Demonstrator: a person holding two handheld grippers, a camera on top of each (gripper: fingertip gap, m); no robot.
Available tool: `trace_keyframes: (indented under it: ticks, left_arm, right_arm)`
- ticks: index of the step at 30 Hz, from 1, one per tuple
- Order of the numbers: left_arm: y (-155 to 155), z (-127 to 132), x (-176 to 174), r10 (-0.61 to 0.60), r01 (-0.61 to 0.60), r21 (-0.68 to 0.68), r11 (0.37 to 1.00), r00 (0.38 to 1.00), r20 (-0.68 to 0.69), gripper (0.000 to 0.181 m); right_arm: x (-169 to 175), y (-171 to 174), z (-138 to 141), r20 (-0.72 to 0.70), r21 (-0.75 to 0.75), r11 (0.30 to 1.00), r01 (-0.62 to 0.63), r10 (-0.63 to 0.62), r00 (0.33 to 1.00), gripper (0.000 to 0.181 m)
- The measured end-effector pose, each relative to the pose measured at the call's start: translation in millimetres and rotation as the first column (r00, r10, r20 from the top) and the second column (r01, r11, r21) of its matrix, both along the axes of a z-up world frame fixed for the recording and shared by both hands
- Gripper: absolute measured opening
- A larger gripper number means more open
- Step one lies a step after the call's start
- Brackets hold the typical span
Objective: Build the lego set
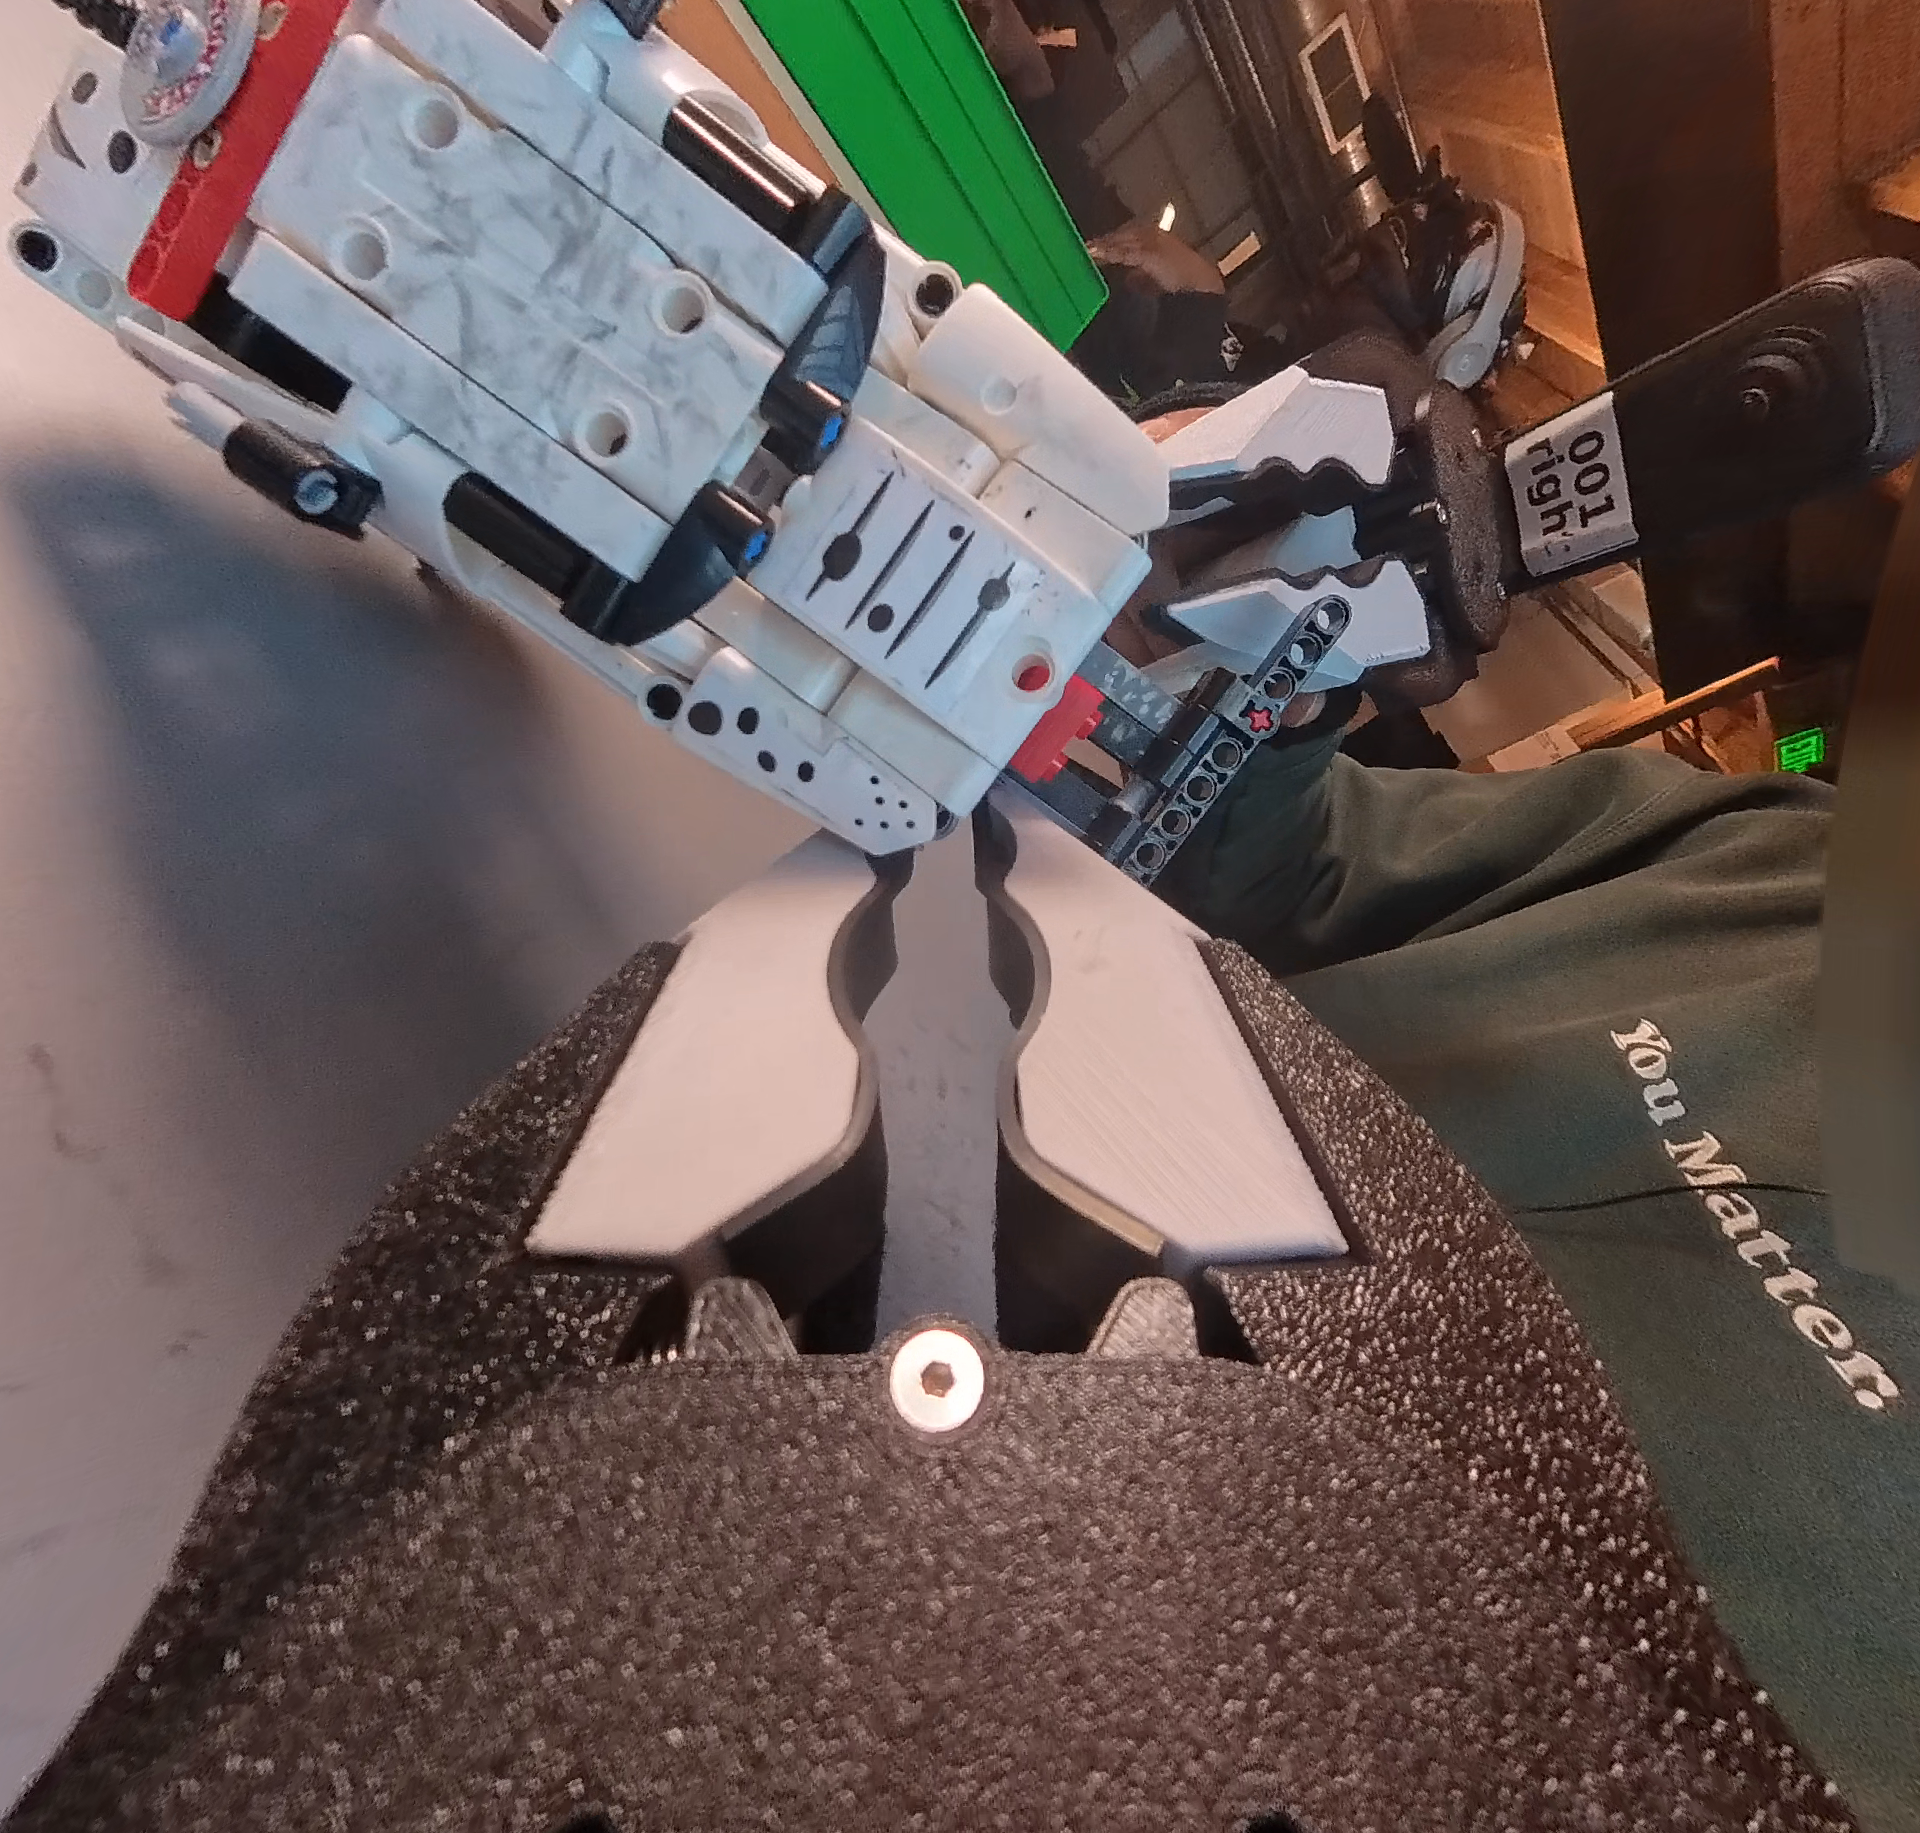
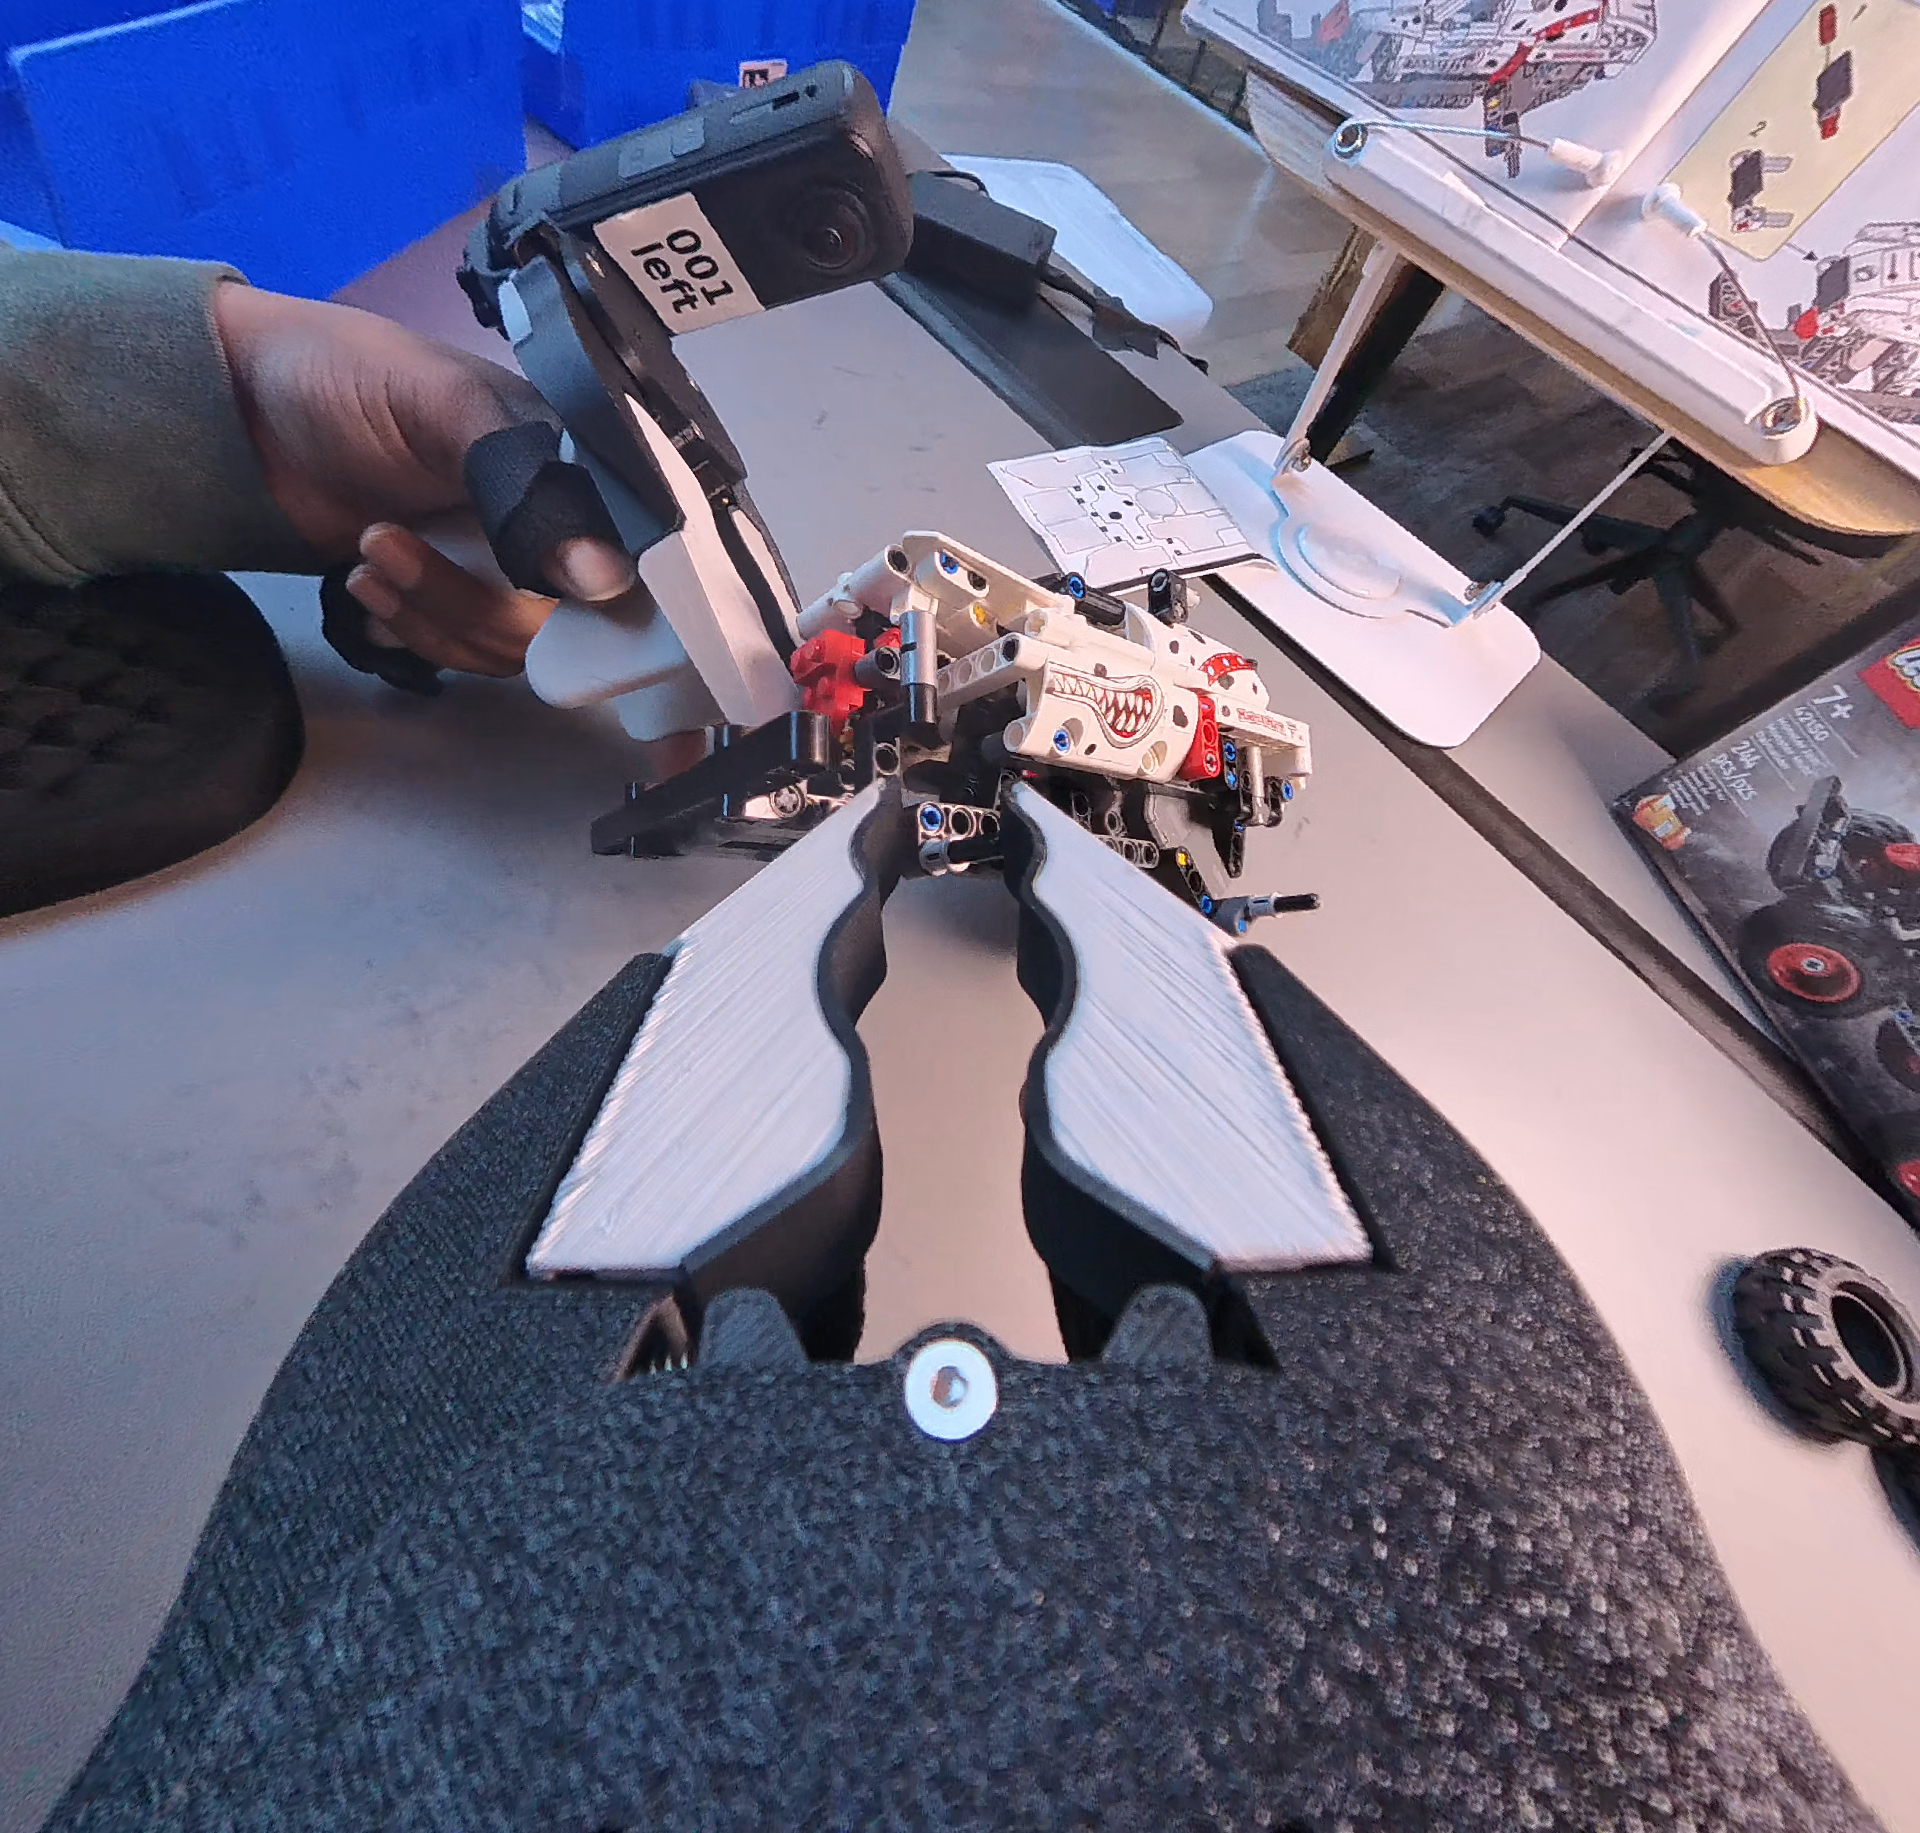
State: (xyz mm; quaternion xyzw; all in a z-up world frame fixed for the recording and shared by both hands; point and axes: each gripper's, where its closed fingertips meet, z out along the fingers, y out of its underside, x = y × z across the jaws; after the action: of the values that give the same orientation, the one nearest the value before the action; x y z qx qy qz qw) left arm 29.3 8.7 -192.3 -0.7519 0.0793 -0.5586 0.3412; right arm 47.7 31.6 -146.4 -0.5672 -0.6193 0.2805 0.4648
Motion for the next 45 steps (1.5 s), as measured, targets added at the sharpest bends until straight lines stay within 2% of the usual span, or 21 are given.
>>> trace_keyframes:
  ticks: [8,9,10,13,21,23,27,29,32,34,38,42,45]
  left_arm:
    - [8.7,-15.1,-13.3,0.113,-0.116,-0.012,0.993,0.987,-0.117,0.024]
    - [7.5,-12.1,-12.6,0.110,-0.111,-0.004,0.994,0.989,-0.101,0.045]
    - [8.0,-11.6,-13.9,0.121,-0.122,-0.006,0.992,0.988,-0.098,0.057]
    - [10.7,-15.2,-18.8,0.160,-0.162,-0.008,0.987,0.979,-0.129,0.062]
    - [18.8,-15.6,-21.0,0.242,-0.234,0.065,0.970,0.935,-0.259,0.061]
    - [18.8,-16.8,-19.7,0.244,-0.230,0.083,0.970,0.924,-0.295,0.060]
    - [16.1,-19.7,-18.9,0.225,-0.188,0.134,0.973,0.901,-0.371,0.059]
    - [13.9,-22.0,-18.2,0.215,-0.156,0.170,0.973,0.879,-0.425,0.059]
    - [9.2,-27.3,-15.3,0.203,-0.104,0.213,0.971,0.832,-0.516,0.059]
    - [5.8,-32.0,-12.4,0.200,-0.063,0.244,0.968,0.783,-0.589,0.059]
    - [2.5,-37.0,-8.6,0.208,-0.009,0.287,0.958,0.713,-0.670,0.058]
    - [1.1,-37.0,-8.5,0.202,0.003,0.292,0.956,0.715,-0.669,0.058]
    - [-0.2,-36.9,-8.5,0.199,0.015,0.298,0.954,0.714,-0.672,0.058]
  right_arm:
    - [-9.5,-8.7,-8.2,-0.045,-0.036,0.999,-0.015,0.013,0.999,0.023]
    - [-10.6,-11.2,-10.5,-0.043,-0.049,0.998,-0.027,0.025,0.999,0.021]
    - [-11.5,-15.8,-15.6,-0.028,-0.066,0.997,-0.048,0.047,0.999,0.020]
    - [-13.9,-25.5,-29.1,-0.010,-0.072,0.995,-0.075,0.074,0.997,0.021]
    - [-18.0,-47.1,-63.4,0.051,-0.102,0.984,-0.147,0.153,0.987,0.021]
    - [-17.5,-47.8,-59.8,0.040,-0.095,0.984,-0.151,0.156,0.987,0.021]
    - [-14.9,-43.2,-33.7,-0.042,-0.069,0.990,-0.121,0.119,0.992,0.022]
    - [-12.2,-35.3,-22.7,-0.069,-0.016,0.997,-0.079,0.077,0.995,0.027]
    - [-7.2,-25.5,-17.2,-0.057,0.150,0.988,-0.047,0.056,0.997,0.028]
    - [-5.5,-25.5,-23.2,-0.027,0.235,0.970,-0.066,0.075,0.997,0.025]
    - [-7.9,-32.7,-41.3,0.031,0.305,0.946,-0.107,0.103,0.994,0.021]
    - [-13.6,-31.2,-55.0,0.073,0.342,0.931,-0.123,0.104,0.992,0.018]
    - [-14.4,-29.1,-54.3,0.045,0.329,0.938,-0.111,0.102,0.994,0.013]
